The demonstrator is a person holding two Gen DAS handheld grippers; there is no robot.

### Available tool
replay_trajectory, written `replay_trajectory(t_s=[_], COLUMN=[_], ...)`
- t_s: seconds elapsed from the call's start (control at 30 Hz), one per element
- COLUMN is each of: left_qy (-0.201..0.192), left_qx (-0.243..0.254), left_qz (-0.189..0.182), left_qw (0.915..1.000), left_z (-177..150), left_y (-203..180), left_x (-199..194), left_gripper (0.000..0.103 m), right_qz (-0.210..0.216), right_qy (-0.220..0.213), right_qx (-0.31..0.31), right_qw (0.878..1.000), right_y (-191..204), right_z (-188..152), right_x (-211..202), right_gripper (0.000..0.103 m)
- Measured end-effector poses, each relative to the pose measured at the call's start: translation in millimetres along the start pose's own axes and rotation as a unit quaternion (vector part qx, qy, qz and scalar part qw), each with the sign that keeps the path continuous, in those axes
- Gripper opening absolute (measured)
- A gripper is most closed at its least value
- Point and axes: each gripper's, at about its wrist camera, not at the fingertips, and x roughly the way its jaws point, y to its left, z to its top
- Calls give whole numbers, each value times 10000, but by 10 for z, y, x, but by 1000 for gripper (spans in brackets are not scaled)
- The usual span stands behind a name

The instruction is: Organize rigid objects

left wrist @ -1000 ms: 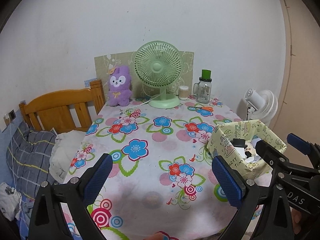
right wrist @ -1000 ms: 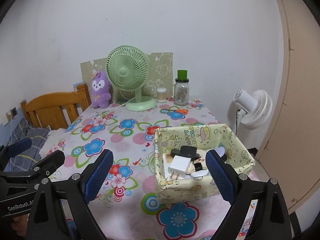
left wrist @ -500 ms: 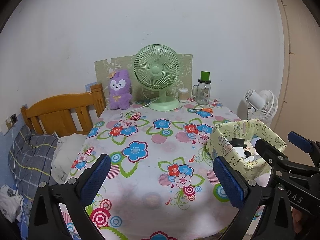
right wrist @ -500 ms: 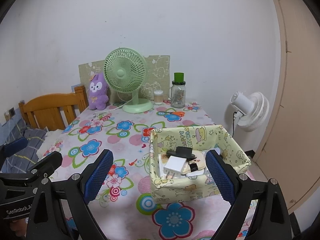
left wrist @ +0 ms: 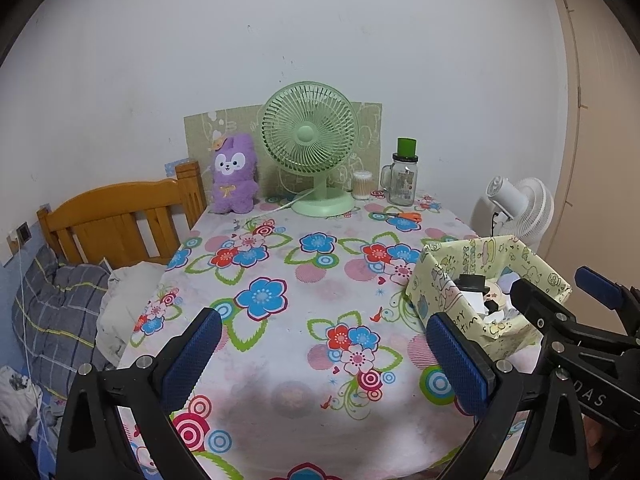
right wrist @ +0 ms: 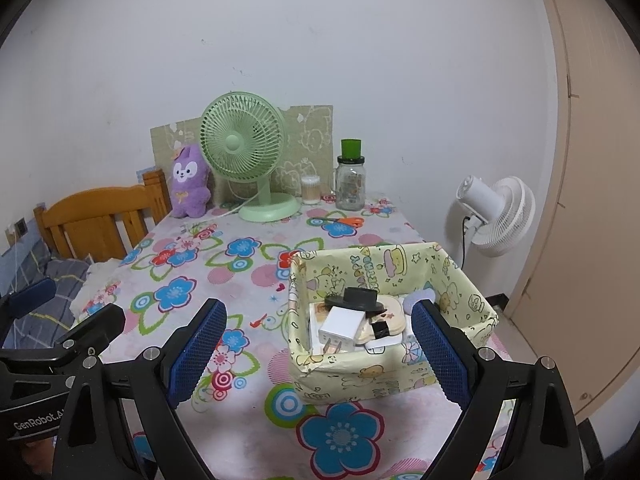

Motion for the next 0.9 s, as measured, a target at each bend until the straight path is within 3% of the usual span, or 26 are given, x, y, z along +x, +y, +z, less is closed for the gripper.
replay_trajectory(t_s=[0.9], left_qy=[95], left_qx=[22], left_qz=[-55], left_qw=[9999], left_z=[11], left_y=[-65], left_x=[127], left_gripper=[103], right_qz=[-29], right_qy=[176], right_qx=[78], right_qw=[9998], right_y=[-54], right_z=[-12], right_x=[102], right_gripper=[95])
